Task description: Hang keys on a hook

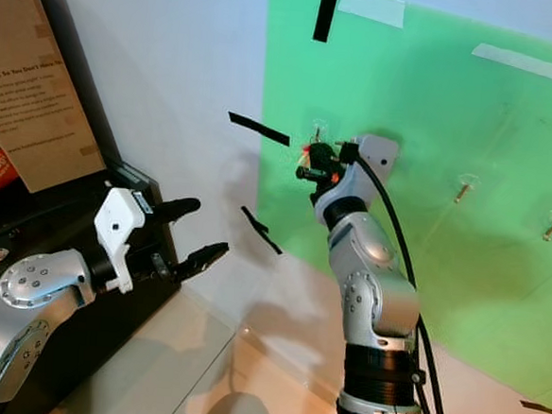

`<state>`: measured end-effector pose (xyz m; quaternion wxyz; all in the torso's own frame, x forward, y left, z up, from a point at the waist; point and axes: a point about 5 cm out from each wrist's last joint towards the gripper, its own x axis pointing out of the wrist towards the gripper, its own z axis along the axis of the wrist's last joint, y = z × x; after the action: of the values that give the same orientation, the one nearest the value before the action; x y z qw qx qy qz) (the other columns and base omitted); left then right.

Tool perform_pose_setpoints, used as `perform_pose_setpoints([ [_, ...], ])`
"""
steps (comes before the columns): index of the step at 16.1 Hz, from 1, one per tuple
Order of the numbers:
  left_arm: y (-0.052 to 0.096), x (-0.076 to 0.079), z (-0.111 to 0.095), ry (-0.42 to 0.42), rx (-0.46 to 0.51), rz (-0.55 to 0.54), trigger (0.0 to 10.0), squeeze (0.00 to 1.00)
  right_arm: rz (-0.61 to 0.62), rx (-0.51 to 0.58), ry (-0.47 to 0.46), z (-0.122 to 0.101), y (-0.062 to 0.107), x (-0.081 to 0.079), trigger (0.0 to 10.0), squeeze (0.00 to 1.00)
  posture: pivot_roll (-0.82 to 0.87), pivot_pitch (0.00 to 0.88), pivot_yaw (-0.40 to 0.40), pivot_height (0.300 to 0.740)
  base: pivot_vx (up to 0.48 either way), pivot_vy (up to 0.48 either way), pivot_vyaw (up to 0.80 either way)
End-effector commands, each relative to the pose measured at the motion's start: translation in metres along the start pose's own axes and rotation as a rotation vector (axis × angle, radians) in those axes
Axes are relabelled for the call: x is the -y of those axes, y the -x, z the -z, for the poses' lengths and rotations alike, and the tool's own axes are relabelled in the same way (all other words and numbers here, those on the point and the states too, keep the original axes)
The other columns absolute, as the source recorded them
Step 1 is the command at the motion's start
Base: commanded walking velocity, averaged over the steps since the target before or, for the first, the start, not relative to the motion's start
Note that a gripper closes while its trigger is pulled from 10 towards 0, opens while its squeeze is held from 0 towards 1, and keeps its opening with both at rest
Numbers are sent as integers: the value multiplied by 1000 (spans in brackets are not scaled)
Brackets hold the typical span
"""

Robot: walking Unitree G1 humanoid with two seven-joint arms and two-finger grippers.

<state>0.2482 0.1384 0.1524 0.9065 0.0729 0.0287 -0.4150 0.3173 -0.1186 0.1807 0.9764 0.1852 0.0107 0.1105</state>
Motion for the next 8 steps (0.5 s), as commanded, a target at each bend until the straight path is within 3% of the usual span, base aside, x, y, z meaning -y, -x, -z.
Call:
perform_pose_setpoints([
  [1,0,1,-3,-6,3,7,10000,0,16,-7,-21,-1,-2,2,10000,0,-3,0,14,740,0,0,0],
  [8,1,2,-2,-10,-2,15,10000,0,111,-47,-186,2,-8,13,10000,0,7,0,9,740,0,0,0],
])
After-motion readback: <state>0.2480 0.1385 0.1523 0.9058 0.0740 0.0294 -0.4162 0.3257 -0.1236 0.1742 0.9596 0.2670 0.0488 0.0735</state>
